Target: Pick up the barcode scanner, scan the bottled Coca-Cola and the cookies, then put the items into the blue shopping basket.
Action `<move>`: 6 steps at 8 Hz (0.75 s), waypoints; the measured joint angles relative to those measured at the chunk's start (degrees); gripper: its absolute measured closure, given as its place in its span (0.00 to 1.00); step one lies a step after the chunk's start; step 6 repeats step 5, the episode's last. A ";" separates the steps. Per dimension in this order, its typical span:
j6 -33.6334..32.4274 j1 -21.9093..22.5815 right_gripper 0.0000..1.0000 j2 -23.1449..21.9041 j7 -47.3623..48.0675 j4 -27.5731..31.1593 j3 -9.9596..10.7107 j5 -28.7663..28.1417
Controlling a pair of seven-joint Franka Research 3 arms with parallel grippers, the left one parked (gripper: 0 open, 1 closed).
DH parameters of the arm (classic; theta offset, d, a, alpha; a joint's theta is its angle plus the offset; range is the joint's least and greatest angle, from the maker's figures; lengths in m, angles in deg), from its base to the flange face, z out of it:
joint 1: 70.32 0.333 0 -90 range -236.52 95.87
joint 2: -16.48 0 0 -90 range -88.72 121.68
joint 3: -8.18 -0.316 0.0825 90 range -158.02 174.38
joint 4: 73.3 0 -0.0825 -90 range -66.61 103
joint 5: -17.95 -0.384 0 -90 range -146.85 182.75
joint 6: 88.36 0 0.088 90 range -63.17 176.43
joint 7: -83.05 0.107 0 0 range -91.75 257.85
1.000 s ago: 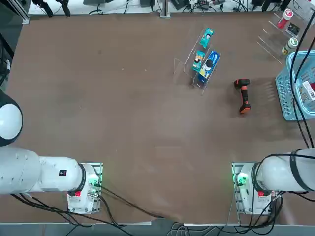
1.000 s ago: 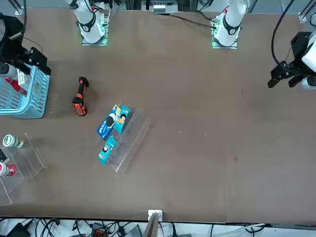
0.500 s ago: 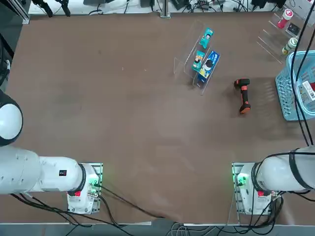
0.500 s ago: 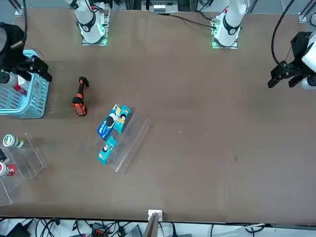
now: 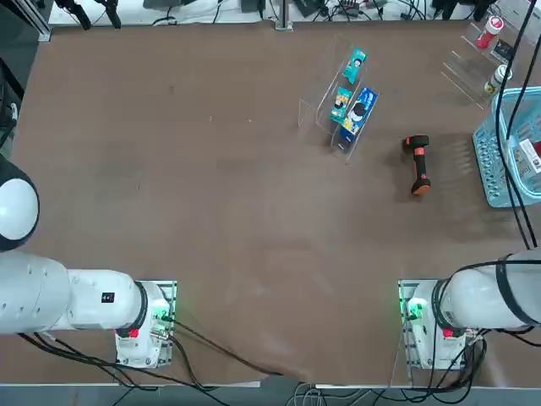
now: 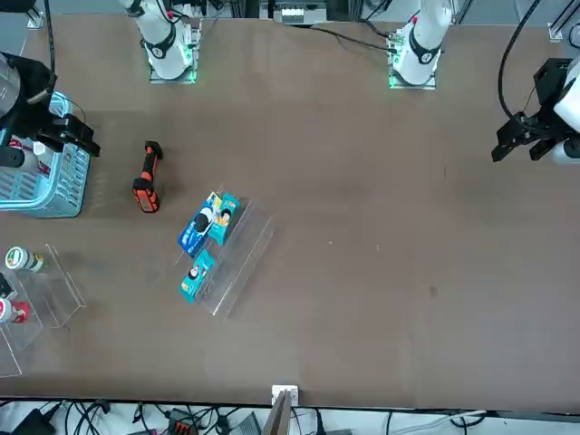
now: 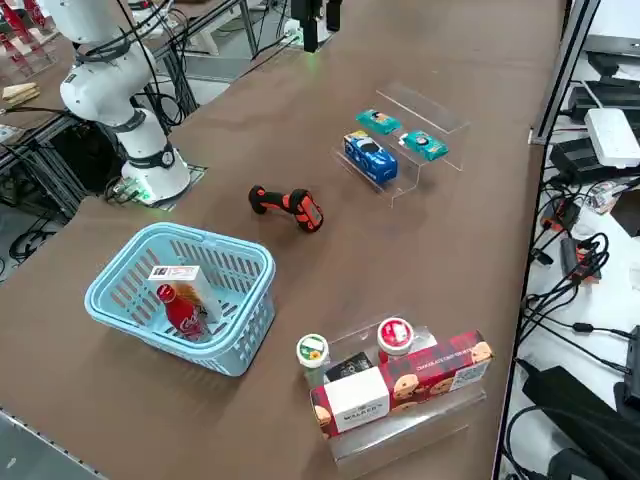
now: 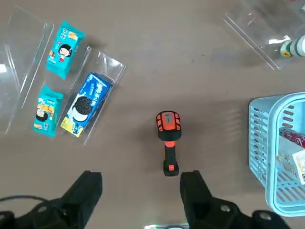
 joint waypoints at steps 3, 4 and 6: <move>-0.19 -0.47 0.00 0.42 -0.31 0.03 2.38 0.00; -0.19 -0.49 0.00 0.84 -1.18 0.03 3.11 0.00; -0.19 -0.51 0.00 1.14 -1.94 0.03 3.39 0.00</move>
